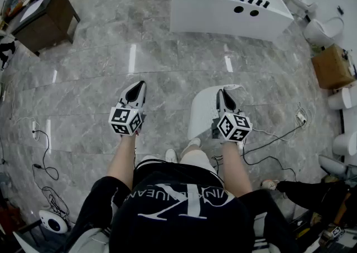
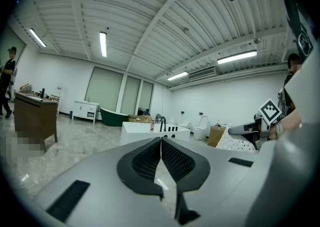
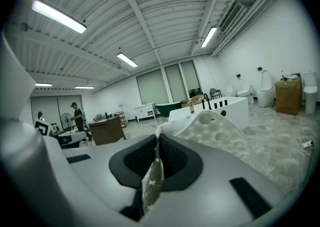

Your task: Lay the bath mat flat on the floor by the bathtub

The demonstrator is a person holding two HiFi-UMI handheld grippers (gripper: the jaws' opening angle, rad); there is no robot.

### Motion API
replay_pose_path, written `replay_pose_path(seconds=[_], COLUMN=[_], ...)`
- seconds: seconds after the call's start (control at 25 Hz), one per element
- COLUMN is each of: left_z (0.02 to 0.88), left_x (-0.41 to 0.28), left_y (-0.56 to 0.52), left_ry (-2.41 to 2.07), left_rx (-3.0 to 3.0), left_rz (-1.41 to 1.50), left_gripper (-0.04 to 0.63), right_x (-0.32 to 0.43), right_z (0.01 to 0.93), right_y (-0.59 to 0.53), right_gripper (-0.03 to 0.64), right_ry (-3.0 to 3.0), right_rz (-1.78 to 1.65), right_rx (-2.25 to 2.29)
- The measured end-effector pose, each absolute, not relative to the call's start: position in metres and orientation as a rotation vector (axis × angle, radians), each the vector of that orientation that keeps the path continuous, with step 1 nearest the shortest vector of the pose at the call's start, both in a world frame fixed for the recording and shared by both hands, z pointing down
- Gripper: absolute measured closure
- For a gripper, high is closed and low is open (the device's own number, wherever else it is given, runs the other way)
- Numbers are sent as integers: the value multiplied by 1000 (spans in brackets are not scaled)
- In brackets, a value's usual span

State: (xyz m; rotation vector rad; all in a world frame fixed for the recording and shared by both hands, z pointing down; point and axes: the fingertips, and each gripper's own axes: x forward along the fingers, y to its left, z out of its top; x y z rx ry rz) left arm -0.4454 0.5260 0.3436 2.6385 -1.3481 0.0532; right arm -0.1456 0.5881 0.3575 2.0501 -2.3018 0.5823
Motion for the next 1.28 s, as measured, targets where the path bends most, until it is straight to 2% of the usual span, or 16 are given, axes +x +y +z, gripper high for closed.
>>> replay_pose_path(seconds=[0.76,1.28], left_z=[342,352], left_x=[-433,-391], left_y=[487,393], left_ry=[-1346,-1371], left_rx=[2617,2596], left_rz=[11,68], left_gripper=[577,577], right_x=[-122,-67], right_z=[352,379], right_y=[541,460], right_gripper=[583,583], right_ry=[-2246,-2237], right_rz=[598,687], right_rx=[2145,2139])
